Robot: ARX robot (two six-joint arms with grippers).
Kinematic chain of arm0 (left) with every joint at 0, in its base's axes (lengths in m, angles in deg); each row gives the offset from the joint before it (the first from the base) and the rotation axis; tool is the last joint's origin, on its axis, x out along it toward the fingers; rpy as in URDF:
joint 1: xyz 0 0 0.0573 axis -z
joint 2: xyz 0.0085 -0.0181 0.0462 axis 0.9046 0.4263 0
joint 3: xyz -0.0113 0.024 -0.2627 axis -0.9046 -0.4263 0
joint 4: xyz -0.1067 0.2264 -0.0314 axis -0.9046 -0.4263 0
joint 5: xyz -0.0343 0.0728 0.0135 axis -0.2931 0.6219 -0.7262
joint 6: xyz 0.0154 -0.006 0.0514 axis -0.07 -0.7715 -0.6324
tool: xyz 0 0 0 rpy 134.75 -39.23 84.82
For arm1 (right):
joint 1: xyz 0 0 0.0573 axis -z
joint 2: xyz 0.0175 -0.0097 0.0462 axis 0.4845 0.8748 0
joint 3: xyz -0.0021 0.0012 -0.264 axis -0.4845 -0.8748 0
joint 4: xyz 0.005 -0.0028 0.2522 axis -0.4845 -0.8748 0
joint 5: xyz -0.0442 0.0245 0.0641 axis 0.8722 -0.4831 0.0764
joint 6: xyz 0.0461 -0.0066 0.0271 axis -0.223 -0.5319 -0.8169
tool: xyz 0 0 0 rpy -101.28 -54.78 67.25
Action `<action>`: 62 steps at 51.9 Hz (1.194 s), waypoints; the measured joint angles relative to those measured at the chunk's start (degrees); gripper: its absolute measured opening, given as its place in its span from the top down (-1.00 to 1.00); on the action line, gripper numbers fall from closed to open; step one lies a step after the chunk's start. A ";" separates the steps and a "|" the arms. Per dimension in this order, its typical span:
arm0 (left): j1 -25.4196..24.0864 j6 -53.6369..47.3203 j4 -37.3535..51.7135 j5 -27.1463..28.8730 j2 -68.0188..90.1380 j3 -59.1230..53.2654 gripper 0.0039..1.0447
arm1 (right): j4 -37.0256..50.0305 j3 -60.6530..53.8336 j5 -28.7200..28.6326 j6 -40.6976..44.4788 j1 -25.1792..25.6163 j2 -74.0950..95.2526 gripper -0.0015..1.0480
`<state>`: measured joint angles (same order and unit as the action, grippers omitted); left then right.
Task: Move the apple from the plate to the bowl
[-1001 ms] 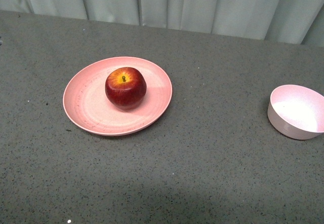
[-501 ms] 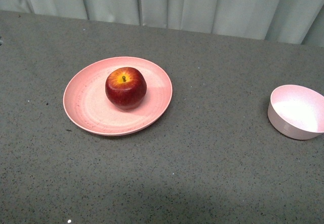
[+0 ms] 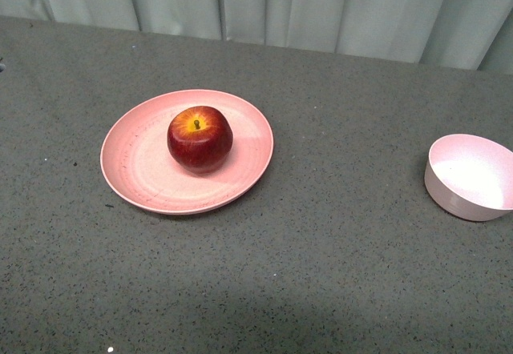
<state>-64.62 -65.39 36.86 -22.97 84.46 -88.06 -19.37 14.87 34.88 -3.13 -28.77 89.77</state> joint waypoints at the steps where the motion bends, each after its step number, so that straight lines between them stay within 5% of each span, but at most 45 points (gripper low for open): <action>1: 0.00 0.02 0.00 0.00 0.00 0.00 -0.88 | 0.00 0.00 0.00 0.00 0.00 0.00 -0.82; 53: 0.00 0.00 0.00 0.00 0.00 0.00 -0.88 | -0.09 0.02 0.22 0.09 -0.04 0.07 -0.82; 56: 0.00 0.02 0.00 0.00 0.00 0.00 -0.88 | -5.99 2.51 5.33 2.40 -1.42 3.72 -0.82; 62: 0.00 0.02 0.00 -0.02 0.00 0.00 -0.88 | -1.44 7.43 2.73 5.46 0.24 20.72 -0.82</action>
<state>-64.62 -65.37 36.86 -22.99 84.46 -88.06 -20.81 22.30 37.62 2.33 -28.53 110.49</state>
